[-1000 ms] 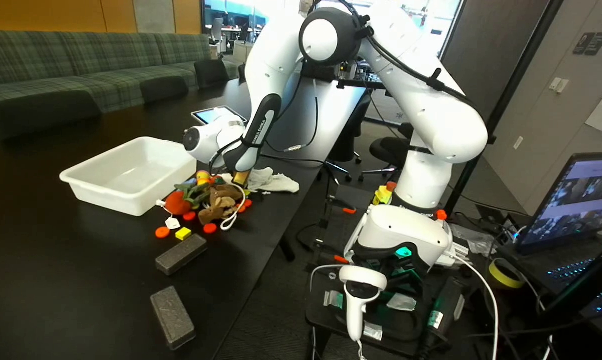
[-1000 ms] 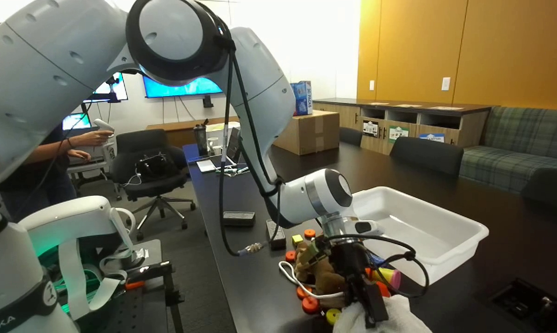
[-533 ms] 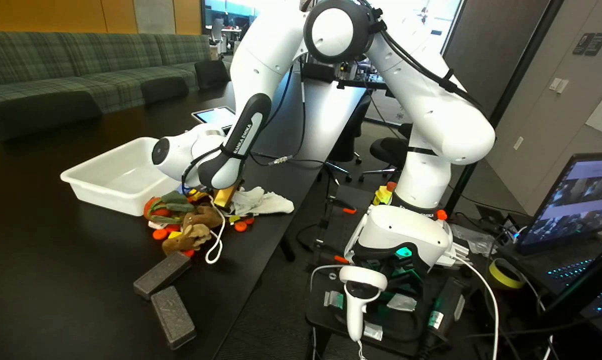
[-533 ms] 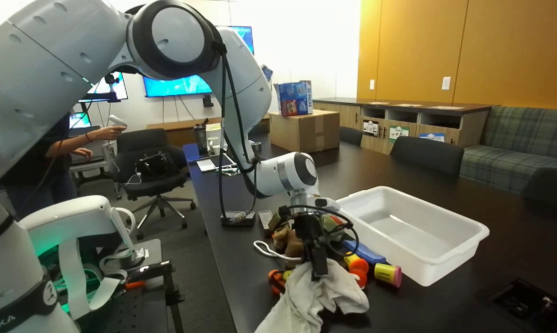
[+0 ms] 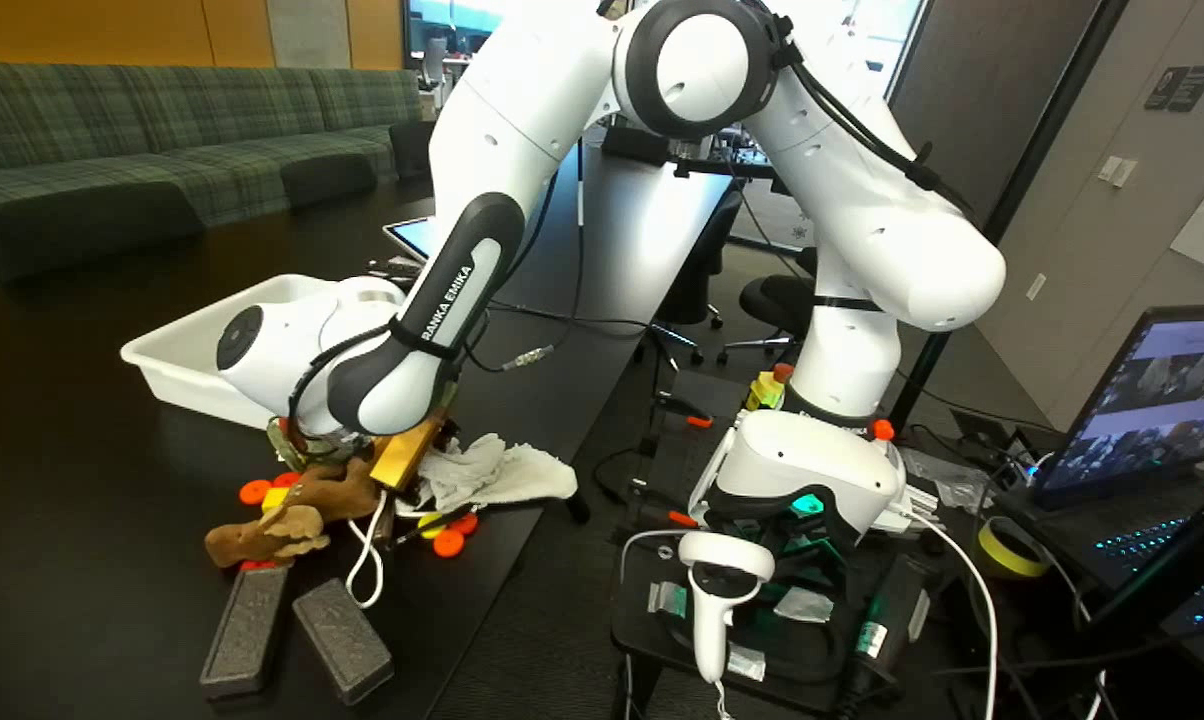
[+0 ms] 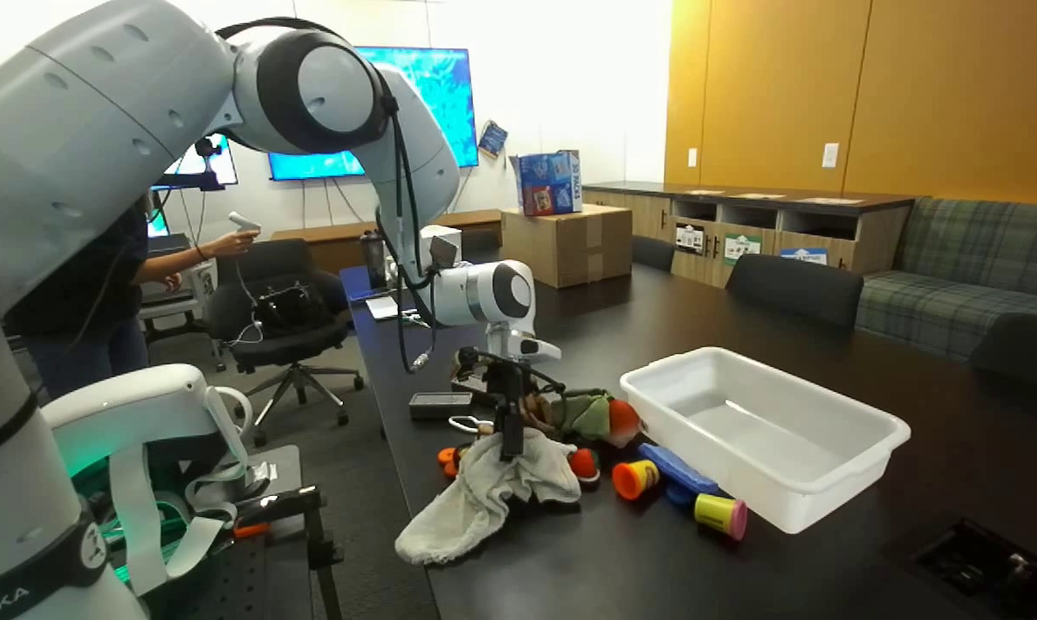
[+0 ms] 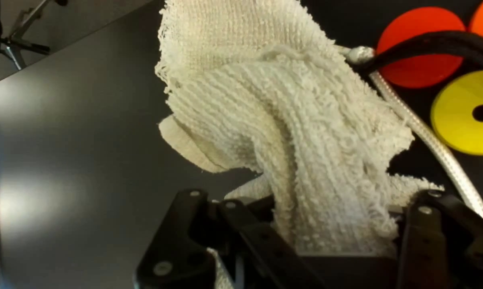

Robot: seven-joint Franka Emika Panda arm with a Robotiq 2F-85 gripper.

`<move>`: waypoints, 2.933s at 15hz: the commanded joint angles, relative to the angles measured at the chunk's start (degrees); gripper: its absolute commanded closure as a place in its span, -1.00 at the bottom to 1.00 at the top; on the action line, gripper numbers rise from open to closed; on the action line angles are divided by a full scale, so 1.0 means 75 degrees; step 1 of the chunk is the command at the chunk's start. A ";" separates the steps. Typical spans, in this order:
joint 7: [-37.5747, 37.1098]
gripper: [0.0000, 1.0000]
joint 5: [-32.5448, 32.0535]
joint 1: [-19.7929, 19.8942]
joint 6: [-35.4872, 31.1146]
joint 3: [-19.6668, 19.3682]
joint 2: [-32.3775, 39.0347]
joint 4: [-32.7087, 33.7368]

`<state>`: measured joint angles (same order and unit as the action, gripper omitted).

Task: Use the white towel to slide the things on the counter to the left and then put the towel in the white bin

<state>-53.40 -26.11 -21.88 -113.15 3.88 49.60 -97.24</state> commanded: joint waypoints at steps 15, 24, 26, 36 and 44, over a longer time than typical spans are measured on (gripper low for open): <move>0.1632 0.89 0.1569 -0.0358 -0.1214 0.0297 -0.1562 -0.1096; 0.2026 0.91 0.0719 0.0822 -0.0521 -0.1216 -0.2958 -0.3087; 0.1992 0.91 0.0320 0.1225 -0.0265 -0.1699 -0.2680 -0.2747; 0.0643 0.90 0.0244 0.2465 -0.0405 -0.2598 -0.0019 0.1296; -0.1279 0.91 0.0638 0.2445 -0.0344 -0.2702 0.2227 0.4410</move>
<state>-59.40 -23.72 -3.20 -117.35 -15.37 58.99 -74.90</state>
